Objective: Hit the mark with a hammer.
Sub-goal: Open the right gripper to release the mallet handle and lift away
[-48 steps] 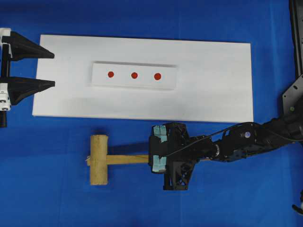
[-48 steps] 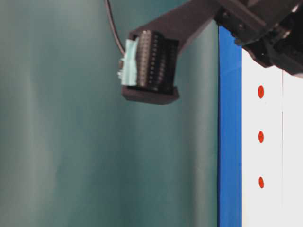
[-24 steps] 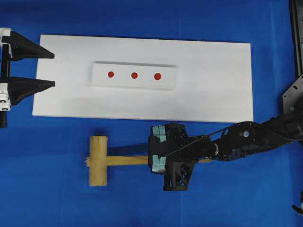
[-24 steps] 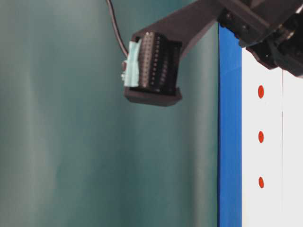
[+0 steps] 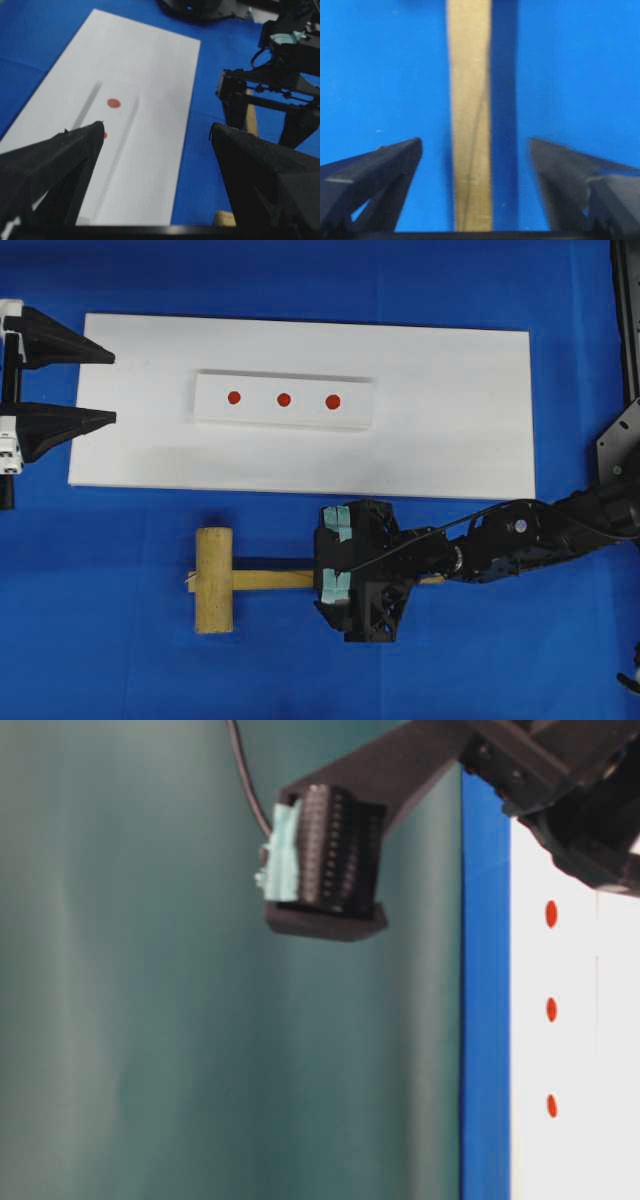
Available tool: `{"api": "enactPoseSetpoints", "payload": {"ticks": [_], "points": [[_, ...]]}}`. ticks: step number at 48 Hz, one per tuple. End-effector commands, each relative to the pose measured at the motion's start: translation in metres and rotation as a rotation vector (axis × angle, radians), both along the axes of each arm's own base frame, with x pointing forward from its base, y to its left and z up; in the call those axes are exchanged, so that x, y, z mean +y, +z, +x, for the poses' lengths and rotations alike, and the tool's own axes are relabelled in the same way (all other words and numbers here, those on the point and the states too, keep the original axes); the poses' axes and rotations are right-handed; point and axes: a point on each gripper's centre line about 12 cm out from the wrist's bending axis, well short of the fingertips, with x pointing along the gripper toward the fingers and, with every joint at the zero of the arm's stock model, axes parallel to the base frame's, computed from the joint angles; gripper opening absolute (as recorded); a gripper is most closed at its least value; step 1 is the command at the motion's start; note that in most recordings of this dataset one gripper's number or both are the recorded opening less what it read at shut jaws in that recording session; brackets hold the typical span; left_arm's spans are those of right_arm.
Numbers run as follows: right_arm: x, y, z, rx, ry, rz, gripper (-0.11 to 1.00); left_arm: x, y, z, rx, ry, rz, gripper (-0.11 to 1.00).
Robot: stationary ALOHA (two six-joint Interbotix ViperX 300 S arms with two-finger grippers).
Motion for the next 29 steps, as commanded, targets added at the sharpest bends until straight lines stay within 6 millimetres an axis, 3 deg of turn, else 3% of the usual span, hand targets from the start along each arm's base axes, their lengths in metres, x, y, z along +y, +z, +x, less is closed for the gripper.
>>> {"api": "enactPoseSetpoints", "payload": {"ticks": [1,6,20,29], "points": [[0.0,0.018,0.006,-0.045,-0.008,0.009,0.9,0.001,0.004,0.001,-0.012,0.003,0.003,0.83],[0.0,0.034,0.006,-0.082,-0.003,0.014,0.83,0.001,0.004,0.001,-0.012,0.003,0.0,0.83],[-0.004,0.085,-0.007,-0.19,0.008,0.019,0.84,0.001,0.001,0.001,0.019,0.002,0.001,0.83],[-0.01,0.096,-0.017,-0.209,-0.01,0.002,0.84,0.001,0.0,0.0,0.031,0.002,0.0,0.83]]}}
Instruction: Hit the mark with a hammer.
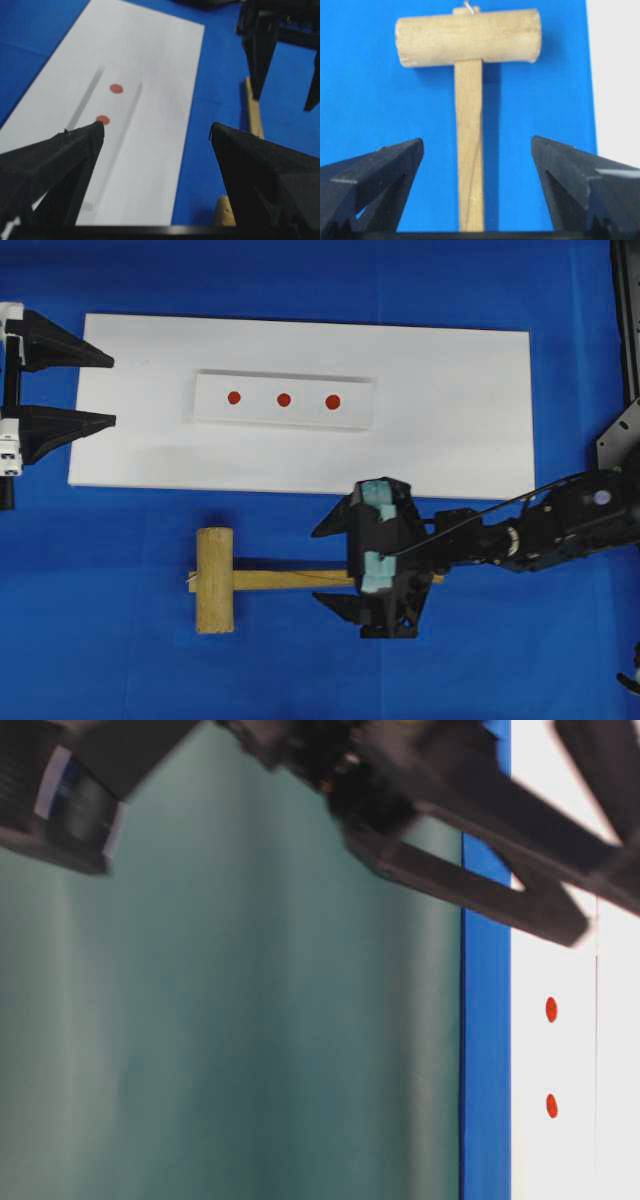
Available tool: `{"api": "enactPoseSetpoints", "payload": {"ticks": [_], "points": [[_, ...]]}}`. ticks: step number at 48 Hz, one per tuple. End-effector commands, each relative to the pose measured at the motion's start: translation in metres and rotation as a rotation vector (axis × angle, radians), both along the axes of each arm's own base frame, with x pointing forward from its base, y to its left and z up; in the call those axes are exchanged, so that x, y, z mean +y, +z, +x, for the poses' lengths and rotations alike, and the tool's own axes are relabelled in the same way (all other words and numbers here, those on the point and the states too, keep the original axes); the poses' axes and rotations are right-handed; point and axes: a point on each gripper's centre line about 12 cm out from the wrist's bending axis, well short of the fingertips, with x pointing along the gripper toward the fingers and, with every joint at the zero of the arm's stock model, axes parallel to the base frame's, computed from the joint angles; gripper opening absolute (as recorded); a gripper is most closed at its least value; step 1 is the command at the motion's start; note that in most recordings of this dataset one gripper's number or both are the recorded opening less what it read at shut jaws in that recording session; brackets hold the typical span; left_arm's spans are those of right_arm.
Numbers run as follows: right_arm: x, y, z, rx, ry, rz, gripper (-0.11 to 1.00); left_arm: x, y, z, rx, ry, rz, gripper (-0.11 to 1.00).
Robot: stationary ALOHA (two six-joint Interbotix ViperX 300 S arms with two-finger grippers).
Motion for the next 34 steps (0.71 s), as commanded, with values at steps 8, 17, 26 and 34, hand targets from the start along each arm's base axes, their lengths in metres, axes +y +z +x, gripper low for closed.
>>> {"api": "enactPoseSetpoints", "payload": {"ticks": [8,17,26,34], "points": [[-0.009,0.017,-0.002,-0.036,-0.029,-0.017,0.84,0.001,0.005,0.001,-0.007,0.004,0.002,0.83],[-0.042,0.023,-0.004,-0.046,-0.078,-0.061,0.84,0.001,0.005,0.001,-0.007,0.003,0.008,0.83],[-0.087,0.031,-0.012,-0.062,-0.119,-0.107,0.84,0.001,0.004,0.0,-0.001,0.001,0.015,0.83],[-0.122,0.036,-0.023,-0.085,-0.145,-0.104,0.84,0.001,0.004,0.0,0.0,-0.003,0.028,0.83]]}}
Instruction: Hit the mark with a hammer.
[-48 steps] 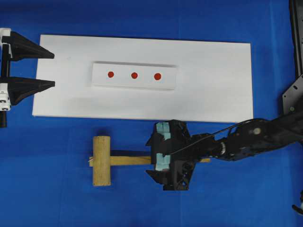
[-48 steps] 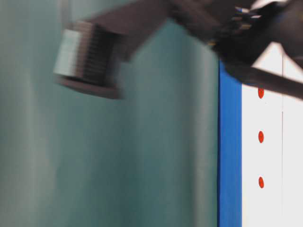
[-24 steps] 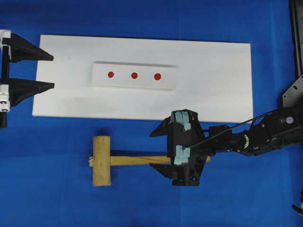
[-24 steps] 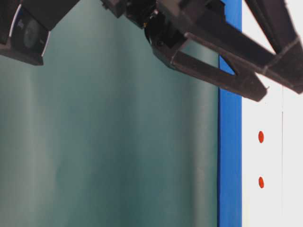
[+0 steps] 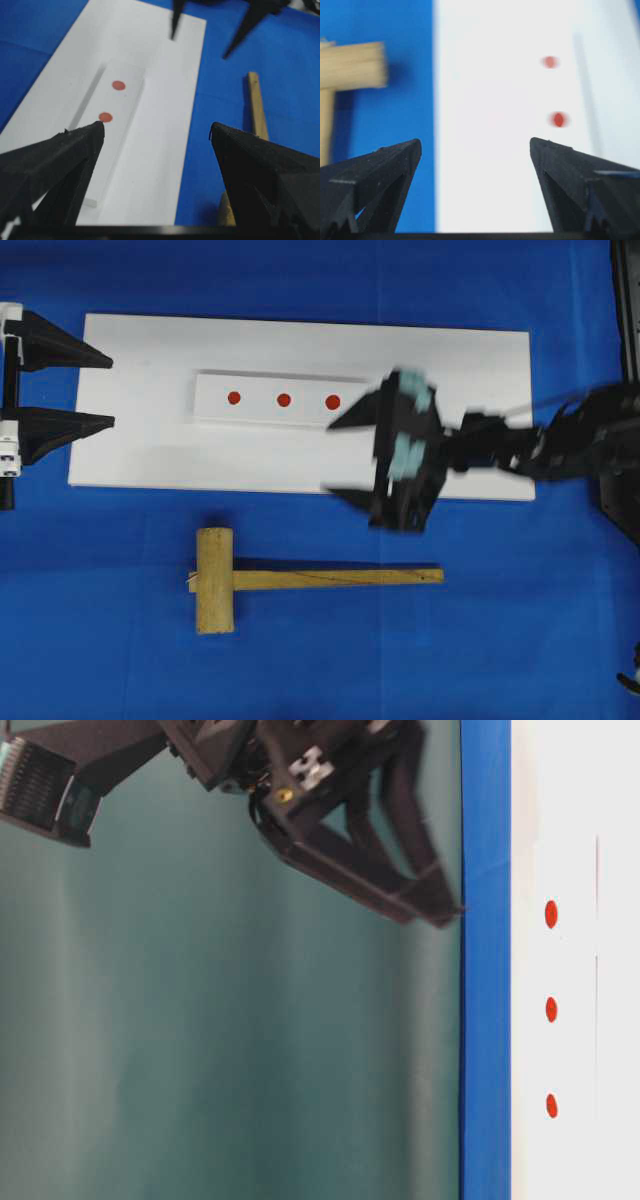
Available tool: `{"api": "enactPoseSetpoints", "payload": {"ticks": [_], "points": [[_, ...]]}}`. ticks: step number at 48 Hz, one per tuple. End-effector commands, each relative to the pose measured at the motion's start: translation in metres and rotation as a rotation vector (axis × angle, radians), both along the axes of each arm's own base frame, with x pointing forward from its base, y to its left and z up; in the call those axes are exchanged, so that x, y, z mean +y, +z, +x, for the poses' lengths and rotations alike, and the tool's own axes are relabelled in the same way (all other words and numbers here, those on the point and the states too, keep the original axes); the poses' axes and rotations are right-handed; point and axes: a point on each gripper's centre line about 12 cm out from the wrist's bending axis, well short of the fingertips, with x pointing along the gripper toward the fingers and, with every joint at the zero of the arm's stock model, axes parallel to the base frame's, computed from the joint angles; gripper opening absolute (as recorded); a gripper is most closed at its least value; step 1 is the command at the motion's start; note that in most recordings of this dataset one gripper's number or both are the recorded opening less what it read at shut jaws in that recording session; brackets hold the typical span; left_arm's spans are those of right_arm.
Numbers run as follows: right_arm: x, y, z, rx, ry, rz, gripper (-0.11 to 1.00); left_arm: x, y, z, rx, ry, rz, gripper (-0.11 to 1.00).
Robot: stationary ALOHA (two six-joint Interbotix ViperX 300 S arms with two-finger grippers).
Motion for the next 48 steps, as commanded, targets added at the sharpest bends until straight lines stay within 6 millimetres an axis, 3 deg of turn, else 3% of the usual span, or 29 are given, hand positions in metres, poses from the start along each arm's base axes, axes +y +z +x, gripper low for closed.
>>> {"api": "enactPoseSetpoints", "payload": {"ticks": [1,13,32,48], "points": [[-0.011,0.016,-0.004,-0.052,0.003,0.008,0.84,0.001,0.004,0.001,-0.012,0.003,0.007,0.83],[-0.019,0.035,-0.026,-0.11,0.001,-0.006,0.84,0.001,0.004,0.001,-0.009,-0.003,0.031,0.83],[-0.019,0.062,-0.103,-0.248,0.001,-0.022,0.84,-0.008,0.005,-0.002,-0.013,-0.077,0.155,0.83],[-0.02,0.051,-0.164,-0.331,0.002,-0.05,0.84,-0.013,0.004,-0.023,-0.079,-0.105,0.218,0.83]]}}
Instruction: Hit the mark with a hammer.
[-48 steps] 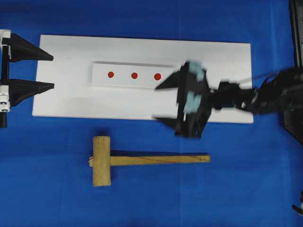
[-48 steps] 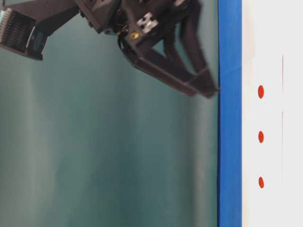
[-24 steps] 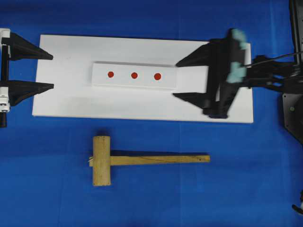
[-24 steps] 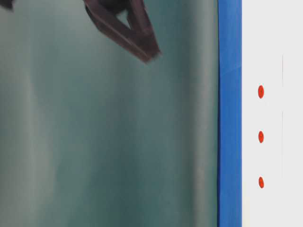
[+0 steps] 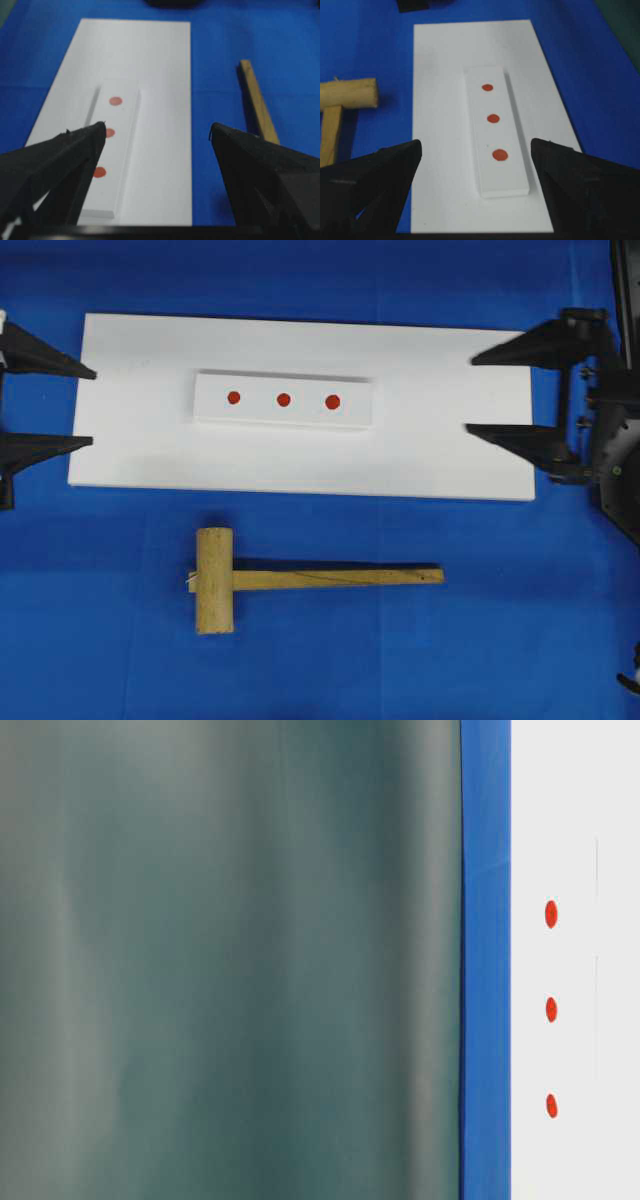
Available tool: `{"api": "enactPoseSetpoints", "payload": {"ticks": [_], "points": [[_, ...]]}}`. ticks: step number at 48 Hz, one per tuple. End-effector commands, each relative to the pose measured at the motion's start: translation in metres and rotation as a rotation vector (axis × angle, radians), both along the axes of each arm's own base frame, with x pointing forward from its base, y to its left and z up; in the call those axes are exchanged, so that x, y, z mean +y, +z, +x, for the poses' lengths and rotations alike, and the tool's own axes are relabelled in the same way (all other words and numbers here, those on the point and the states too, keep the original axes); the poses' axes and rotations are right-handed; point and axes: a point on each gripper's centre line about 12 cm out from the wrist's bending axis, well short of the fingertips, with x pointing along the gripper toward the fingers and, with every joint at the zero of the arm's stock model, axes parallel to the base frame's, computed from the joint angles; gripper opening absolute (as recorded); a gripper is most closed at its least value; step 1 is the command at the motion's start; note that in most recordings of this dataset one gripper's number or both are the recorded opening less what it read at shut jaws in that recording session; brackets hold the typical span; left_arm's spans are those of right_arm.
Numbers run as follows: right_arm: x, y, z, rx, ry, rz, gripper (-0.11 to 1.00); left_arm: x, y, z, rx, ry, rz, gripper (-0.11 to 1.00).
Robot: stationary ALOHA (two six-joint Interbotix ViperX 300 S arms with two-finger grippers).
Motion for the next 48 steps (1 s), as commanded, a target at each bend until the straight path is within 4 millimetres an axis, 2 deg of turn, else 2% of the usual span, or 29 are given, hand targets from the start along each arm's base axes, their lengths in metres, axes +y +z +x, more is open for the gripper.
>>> {"api": "enactPoseSetpoints", "payload": {"ticks": [1,8,17,28,48], "points": [[0.0,0.001,-0.012,-0.032,0.001,-0.008,0.84,-0.001,0.004,-0.004,-0.034,-0.004,0.005,0.83],[-0.001,-0.015,-0.033,-0.048,-0.012,-0.011,0.83,-0.001,-0.002,-0.013,-0.047,-0.004,0.007,0.83],[0.0,-0.037,-0.048,-0.042,0.001,-0.008,0.83,-0.001,-0.014,-0.02,-0.043,-0.004,0.007,0.83],[0.002,-0.047,-0.052,-0.026,0.012,-0.004,0.81,-0.002,-0.024,-0.022,-0.025,-0.008,0.019,0.83],[0.001,-0.047,-0.052,-0.026,0.005,-0.007,0.8,-0.002,-0.029,-0.023,-0.011,-0.01,0.031,0.83]]}}
